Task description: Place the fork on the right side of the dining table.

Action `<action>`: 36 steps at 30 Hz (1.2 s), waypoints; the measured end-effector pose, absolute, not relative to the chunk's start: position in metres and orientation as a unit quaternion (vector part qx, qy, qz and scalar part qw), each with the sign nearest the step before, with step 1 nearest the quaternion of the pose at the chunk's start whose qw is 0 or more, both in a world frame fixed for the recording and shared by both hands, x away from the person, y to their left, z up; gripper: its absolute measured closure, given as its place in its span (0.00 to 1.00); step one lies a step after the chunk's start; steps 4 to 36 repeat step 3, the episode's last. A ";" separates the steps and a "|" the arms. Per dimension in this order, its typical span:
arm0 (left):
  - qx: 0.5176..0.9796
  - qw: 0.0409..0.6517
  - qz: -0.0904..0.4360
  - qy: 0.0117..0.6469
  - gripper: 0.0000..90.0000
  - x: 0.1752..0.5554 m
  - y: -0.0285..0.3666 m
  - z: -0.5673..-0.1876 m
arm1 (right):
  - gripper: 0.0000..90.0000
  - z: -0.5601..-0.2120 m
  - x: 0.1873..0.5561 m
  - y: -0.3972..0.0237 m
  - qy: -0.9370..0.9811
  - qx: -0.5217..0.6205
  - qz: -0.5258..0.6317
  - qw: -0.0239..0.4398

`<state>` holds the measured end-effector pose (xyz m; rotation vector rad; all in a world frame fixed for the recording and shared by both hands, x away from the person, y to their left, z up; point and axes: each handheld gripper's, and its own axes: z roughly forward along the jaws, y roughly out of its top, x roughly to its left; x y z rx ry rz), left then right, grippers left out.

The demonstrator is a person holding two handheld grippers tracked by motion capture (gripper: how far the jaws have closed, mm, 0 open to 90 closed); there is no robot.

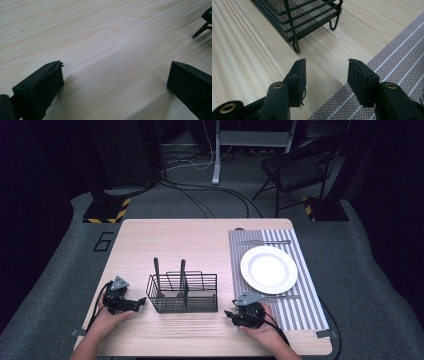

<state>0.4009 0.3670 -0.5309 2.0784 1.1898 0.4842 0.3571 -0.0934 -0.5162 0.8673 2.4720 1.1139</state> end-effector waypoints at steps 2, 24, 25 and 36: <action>0.799 0.343 0.186 0.458 0.00 0.401 0.367 -0.531 | 0.53 -0.518 0.357 -0.093 0.858 0.302 0.386 0.151; 0.799 0.343 0.186 0.458 0.00 0.401 0.367 -0.531 | 0.53 -0.518 0.358 -0.092 0.861 0.299 0.384 0.151; 0.799 0.343 0.186 0.458 0.00 0.401 0.367 -0.531 | 0.53 -0.518 0.358 -0.092 0.861 0.299 0.384 0.151; 0.799 0.343 0.186 0.458 0.00 0.401 0.367 -0.531 | 0.53 -0.518 0.358 -0.092 0.861 0.299 0.384 0.151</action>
